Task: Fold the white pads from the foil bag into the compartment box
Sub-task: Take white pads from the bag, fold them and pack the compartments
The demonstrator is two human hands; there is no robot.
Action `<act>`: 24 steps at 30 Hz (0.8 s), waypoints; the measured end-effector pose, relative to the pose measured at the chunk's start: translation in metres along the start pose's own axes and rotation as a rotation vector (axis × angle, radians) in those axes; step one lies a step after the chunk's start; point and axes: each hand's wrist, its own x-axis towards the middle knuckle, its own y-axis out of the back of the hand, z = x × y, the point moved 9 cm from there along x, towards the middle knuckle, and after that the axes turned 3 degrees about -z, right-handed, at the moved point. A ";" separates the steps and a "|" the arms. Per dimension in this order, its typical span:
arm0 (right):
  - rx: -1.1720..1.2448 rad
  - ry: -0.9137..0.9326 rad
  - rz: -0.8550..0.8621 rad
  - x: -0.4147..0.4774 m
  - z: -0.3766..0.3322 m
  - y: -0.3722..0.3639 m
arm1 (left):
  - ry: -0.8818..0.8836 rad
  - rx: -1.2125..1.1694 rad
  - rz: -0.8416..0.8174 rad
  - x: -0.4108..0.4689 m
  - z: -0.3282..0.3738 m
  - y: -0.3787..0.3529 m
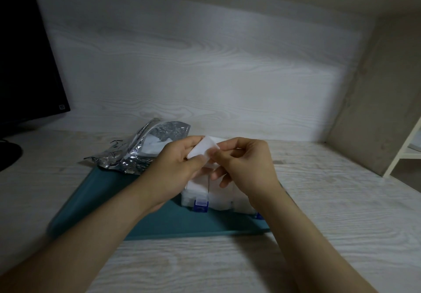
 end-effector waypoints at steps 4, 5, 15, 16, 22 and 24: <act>0.000 -0.001 -0.020 -0.002 -0.001 -0.003 | -0.029 0.088 0.048 -0.001 0.003 0.004; -0.015 0.007 -0.016 -0.002 -0.002 -0.004 | -0.034 0.100 0.059 -0.001 0.004 0.005; -0.076 0.018 0.079 0.009 0.009 0.010 | -0.036 0.017 0.126 0.001 0.001 0.014; -0.082 0.021 0.064 0.009 0.008 0.009 | -0.036 0.002 0.130 0.002 0.001 0.015; -0.043 -0.013 0.140 0.010 0.011 0.021 | -0.022 -0.089 0.198 0.004 -0.003 0.022; -0.027 -0.022 0.146 0.010 0.011 0.021 | -0.017 -0.120 0.241 0.004 -0.005 0.027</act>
